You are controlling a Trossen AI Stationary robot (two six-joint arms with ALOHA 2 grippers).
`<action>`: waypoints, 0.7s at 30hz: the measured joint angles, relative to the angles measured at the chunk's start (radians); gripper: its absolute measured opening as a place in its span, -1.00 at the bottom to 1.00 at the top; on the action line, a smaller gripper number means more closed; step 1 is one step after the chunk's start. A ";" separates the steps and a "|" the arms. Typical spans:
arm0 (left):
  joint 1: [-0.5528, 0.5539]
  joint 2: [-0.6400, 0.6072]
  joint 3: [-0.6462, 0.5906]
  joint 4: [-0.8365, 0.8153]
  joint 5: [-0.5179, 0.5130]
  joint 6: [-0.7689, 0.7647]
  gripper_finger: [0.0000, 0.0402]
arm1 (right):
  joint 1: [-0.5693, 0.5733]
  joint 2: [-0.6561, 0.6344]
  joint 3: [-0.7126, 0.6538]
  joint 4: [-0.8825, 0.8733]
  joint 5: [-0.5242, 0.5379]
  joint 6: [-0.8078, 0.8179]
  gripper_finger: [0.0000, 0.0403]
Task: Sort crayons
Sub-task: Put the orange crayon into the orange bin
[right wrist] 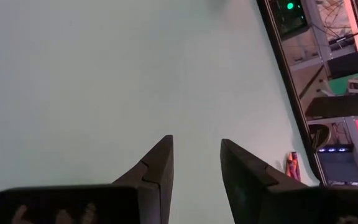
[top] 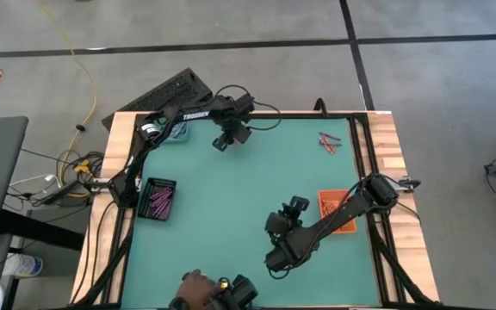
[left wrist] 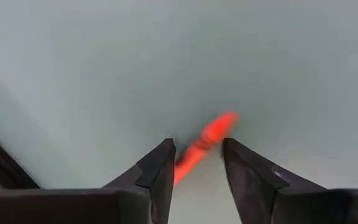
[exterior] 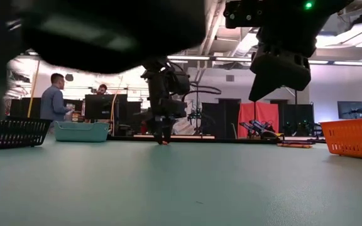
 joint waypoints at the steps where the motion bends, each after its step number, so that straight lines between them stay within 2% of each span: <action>1: 0.000 -0.001 -0.020 -0.001 -0.006 0.003 -0.37 | 0.000 0.000 0.000 0.000 0.000 0.004 -0.35; 5: -0.002 -0.007 -0.053 0.026 -0.019 -0.033 -0.48 | 0.013 0.000 0.000 0.000 0.000 0.007 -0.35; 12: -0.007 -0.005 -0.055 0.013 -0.019 -0.057 -0.94 | 0.019 0.000 0.000 -0.001 0.000 0.007 -0.35; 21: -0.029 -0.002 -0.043 0.011 -0.028 -0.077 -0.99 | 0.016 0.000 0.000 -0.011 0.000 0.007 -0.35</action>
